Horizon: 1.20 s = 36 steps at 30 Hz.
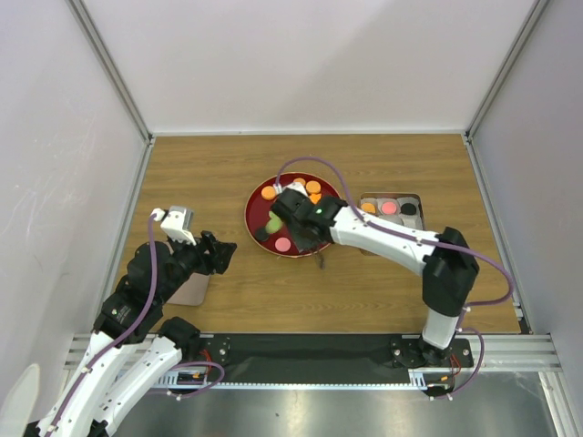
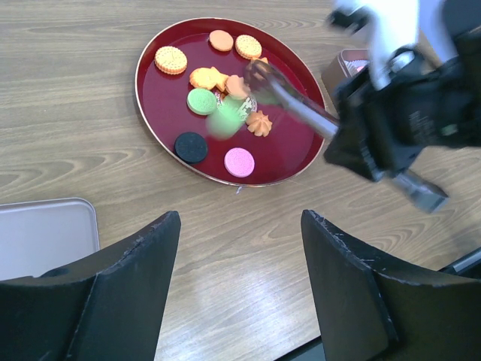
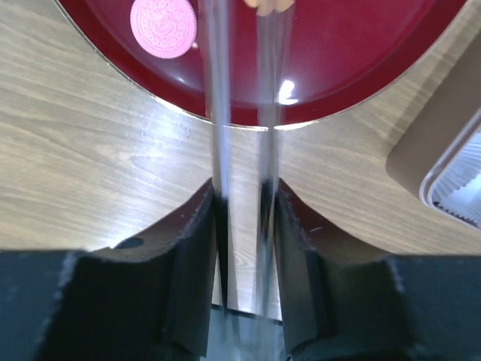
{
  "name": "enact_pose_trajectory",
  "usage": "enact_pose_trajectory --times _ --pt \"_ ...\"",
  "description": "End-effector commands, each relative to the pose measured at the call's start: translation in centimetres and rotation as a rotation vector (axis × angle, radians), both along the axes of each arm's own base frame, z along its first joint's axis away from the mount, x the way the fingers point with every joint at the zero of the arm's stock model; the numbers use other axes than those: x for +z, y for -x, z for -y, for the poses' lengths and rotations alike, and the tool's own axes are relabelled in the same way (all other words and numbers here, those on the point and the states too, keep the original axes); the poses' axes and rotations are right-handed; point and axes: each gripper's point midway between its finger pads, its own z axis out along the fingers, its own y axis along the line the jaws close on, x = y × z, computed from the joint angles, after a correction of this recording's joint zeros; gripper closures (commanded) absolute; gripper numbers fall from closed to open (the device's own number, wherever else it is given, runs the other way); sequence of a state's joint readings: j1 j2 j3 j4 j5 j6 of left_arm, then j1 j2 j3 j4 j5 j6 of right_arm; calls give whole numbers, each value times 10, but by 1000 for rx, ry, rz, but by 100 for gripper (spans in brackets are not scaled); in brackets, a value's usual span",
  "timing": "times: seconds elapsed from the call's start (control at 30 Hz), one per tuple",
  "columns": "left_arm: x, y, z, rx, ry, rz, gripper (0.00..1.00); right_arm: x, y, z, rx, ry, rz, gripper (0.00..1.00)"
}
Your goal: Pack the cookies
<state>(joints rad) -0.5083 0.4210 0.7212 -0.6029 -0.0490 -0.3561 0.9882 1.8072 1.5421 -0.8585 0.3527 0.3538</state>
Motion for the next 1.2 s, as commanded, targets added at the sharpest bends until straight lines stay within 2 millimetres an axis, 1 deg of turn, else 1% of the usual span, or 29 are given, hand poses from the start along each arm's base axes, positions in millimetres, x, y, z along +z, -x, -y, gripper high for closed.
enact_pose_trajectory --times 0.0,0.03,0.1,0.13,0.17,0.23,0.33,0.43,0.5,0.53,0.63,0.7,0.83,1.17 --pt "7 -2 1 -7 0 32 28 25 -4 5 -15 -82 31 66" --pt "7 -2 1 -7 0 32 28 24 -4 8 -18 -83 30 66" --pt "7 -2 1 -6 0 33 28 31 -4 10 -24 -99 40 66" --pt "7 -2 1 -6 -1 32 28 30 -4 15 -31 -94 37 66" --pt "7 -2 1 -6 0 33 28 35 -4 17 -38 -109 44 66" --pt "7 -2 1 -7 0 32 28 36 -5 19 -38 -129 44 66" --pt "8 -2 2 -10 2 34 28 32 -3 18 -26 -142 21 64" --pt "7 -2 2 -10 2 34 28 26 3 6 11 -158 -5 62" --pt "7 -2 2 -8 1 33 28 25 10 -5 46 -171 -15 58" --pt "8 -2 2 -10 3 35 28 20 11 -10 57 -168 -22 55" --pt "7 -2 2 -10 2 34 28 12 15 -19 71 -176 -47 50" --pt "8 -2 2 -10 3 35 28 10 17 -25 85 -198 -60 48" --pt "8 -1 2 -13 4 36 28 3 20 -28 94 -209 -82 46" --pt "9 -1 1 -8 6 42 28 -15 18 -37 100 -229 -137 47"
